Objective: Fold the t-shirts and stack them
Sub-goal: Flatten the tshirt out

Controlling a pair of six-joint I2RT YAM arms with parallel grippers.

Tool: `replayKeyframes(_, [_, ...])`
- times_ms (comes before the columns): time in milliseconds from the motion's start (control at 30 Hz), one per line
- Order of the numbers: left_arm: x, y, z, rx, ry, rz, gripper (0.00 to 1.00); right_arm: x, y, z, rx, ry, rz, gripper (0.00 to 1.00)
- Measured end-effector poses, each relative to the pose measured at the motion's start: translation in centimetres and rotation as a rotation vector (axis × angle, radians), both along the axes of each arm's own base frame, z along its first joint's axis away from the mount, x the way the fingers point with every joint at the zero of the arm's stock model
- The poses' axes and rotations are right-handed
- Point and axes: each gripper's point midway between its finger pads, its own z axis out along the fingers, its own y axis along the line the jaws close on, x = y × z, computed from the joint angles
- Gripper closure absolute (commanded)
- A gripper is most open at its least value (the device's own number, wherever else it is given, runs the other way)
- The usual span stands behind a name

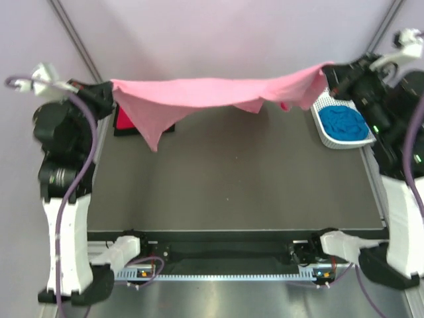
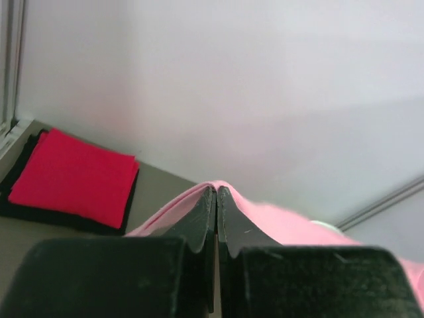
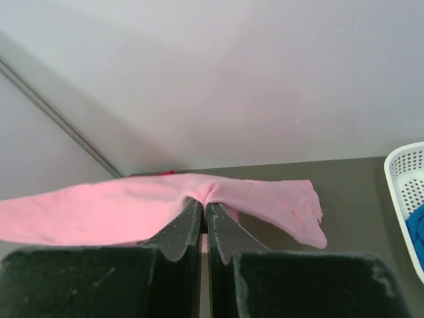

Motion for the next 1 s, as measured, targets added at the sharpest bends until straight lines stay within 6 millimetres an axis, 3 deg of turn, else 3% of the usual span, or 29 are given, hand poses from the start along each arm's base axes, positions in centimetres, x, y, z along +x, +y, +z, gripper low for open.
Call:
replayKeyframes(100, [-5.7,0.1,3.3,-0.043,-0.132,-0.011,1.0,-6.2,-0.9,1.6,0.054,-0.077,0.038,1.0])
replayKeyframes(233, [-12.9,0.2,6.2,-0.124,-0.288,-0.03,1.0,-15.0,-2.3,5.0,0.121,-0.226,0.083,1.0])
replayKeyframes(333, [-16.7,0.0,8.7,-0.168,-0.372,-0.065,1.0,-20.9,-3.5,8.0,0.163,-0.358,0.105,1.0])
replayKeyframes(433, [-19.1,-0.6,10.6,-0.193,-0.422,-0.109,1.0,-25.0,-4.0,9.0,0.174,-0.46,0.139,1.0])
replayKeyframes(533, [-20.2,-1.3,11.2,-0.196,-0.423,-0.152,1.0,-26.1,-4.3,8.8,0.161,-0.48,0.14,1.0])
replayKeyframes(633, [-19.2,-1.9,11.2,-0.191,-0.4,-0.183,1.0,-24.5,-3.9,8.6,0.114,-0.467,0.134,1.0])
replayKeyframes(733, [-15.4,-1.9,9.2,-0.184,-0.315,-0.161,1.0,-20.0,-2.9,7.5,0.051,-0.413,0.124,1.0])
replayKeyframes(833, [-9.3,-1.5,4.8,-0.168,-0.154,-0.109,1.0,-13.1,-1.2,5.1,-0.013,-0.302,0.117,1.0])
replayKeyframes(867, [-7.3,-1.5,3.3,-0.161,-0.102,-0.094,1.0,-9.6,-0.4,3.7,-0.04,-0.249,0.118,1.0])
replayKeyframes(933, [-2.3,-1.3,-1.2,-0.149,0.029,-0.061,1.0,-3.7,1.1,0.5,-0.084,-0.154,0.126,1.0])
replayKeyframes(1000, [1.6,-1.1,-6.5,-0.138,0.148,-0.028,1.0,2.3,2.9,-4.3,-0.132,-0.047,0.148,1.0])
